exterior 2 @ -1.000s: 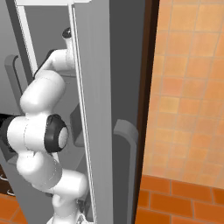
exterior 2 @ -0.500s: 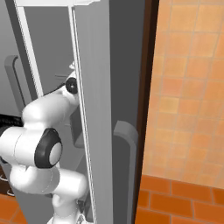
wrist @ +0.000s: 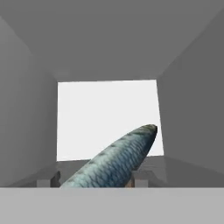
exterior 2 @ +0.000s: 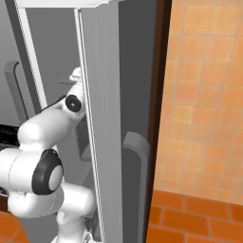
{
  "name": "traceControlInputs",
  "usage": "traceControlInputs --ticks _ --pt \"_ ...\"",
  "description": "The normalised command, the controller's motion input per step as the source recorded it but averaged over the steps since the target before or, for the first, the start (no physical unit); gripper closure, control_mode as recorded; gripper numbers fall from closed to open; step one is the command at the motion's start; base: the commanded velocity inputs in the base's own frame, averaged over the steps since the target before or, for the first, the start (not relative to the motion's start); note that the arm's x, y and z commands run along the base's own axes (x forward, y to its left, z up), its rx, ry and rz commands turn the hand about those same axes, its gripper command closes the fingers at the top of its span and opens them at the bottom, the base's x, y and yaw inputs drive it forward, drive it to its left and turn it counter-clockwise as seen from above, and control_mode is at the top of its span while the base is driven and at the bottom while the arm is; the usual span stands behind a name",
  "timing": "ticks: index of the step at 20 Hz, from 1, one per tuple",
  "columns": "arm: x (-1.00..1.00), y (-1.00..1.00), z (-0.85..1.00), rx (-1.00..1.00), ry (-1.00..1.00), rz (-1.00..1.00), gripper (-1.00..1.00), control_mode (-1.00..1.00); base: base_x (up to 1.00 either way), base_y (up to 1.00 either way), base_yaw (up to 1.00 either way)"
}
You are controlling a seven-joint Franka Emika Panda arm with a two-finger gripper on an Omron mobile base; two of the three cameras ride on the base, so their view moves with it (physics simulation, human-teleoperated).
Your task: Place one sweet potato and one fish in each tupperware on the nearby counter, to pack two identical lunches.
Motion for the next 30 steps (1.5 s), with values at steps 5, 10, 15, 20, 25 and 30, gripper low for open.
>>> traceControlInputs --ticks 5,10,15,20,25,30 --pt "-0.92 0.64 0.54 -0.01 0.94 0.0 1.0 -1.0 0.0 0.0 0.0" --pt "-0.92 0.54 0.56 -0.04 0.92 0.0 1.0 -1.0 0.0 0.0 0.0" --pt "-1.0 0.41 0.39 -0.1 0.88 0.0 1.0 -1.0 0.0 0.0 0.0" --pt "-1.0 0.08 -0.6 -0.17 0.41 0.0 1.0 -1.0 0.0 0.0 0.0" --pt "-0.99 -0.01 -1.0 -0.12 -0.05 0.0 1.0 -1.0 0.0 0.0 0.0" --pt "-0.45 -0.02 -0.51 0.0 0.02 0.02 1.0 -1.0 0.0 0.0 0.0"
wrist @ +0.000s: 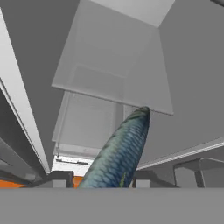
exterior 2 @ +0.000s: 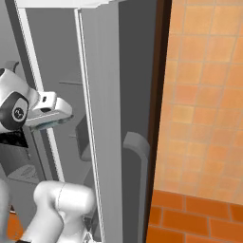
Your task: Place one sweet potato and one fish in each tupperware on the nearby counter, to pack two identical lunches.
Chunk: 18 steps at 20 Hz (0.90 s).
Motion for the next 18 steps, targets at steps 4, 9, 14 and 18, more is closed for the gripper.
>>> traceControlInputs --ticks 4,9,14,18 --pt "-0.33 0.0 -0.32 0.0 0.05 0.07 1.0 -1.0 0.0 0.0 0.0" --pt "-0.69 0.0 -0.3 0.0 0.11 0.04 1.0 -1.0 0.0 0.0 0.0" --pt "0.0 0.0 0.0 0.0 0.0 0.0 1.0 1.0 -0.73 0.67 0.1" --pt "0.0 0.0 0.0 0.0 0.0 0.0 1.0 1.0 0.14 1.0 0.05"
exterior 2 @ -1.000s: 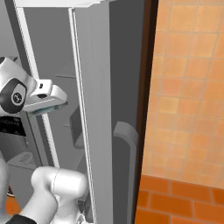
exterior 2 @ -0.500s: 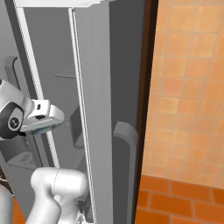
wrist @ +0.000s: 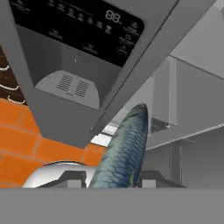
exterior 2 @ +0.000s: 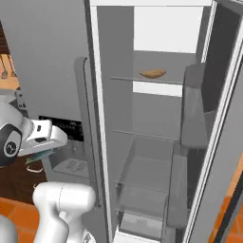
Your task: Place one sweet potato and one fish in each tupperware on the nearby counter, to pack two identical lunches.
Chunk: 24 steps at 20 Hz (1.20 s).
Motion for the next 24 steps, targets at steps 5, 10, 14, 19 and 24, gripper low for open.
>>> traceControlInputs --ticks 5,10,14,19,24 --pt "0.0 0.0 0.0 0.0 0.0 0.0 1.0 1.0 0.9 1.0 0.0" --pt "0.0 0.0 0.0 0.0 0.0 0.0 1.0 1.0 0.73 1.0 0.0" --pt "0.0 0.0 0.0 0.0 0.0 0.0 1.0 1.0 0.02 1.0 0.0" --pt "0.0 0.0 0.0 0.0 0.0 0.0 1.0 1.0 -0.44 1.0 0.05" --pt "0.0 0.0 0.0 0.0 0.0 0.0 1.0 1.0 -0.09 1.0 0.05"
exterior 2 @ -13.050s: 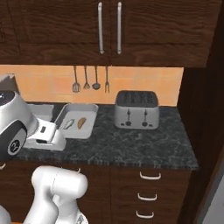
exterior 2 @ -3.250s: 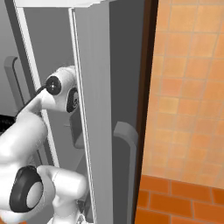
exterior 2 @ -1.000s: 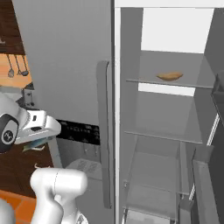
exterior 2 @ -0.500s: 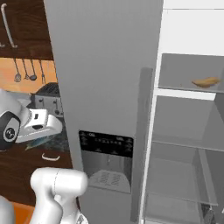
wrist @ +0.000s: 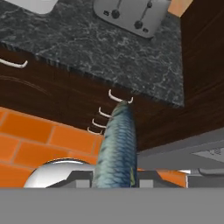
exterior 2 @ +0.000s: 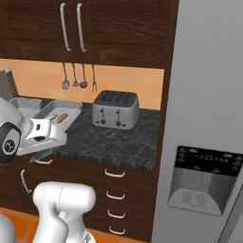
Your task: Place one sweet potato and one fish in each tupperware on the nearby counter, to pack two identical lunches.
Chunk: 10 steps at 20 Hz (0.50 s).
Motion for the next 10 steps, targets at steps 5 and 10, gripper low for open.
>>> traceControlInputs --ticks 5,10 --pt "0.0 0.0 0.0 0.0 0.0 0.0 1.0 1.0 0.15 1.0 0.01" --pt "0.0 0.0 0.0 0.0 0.0 0.0 1.0 1.0 0.46 1.0 0.0"
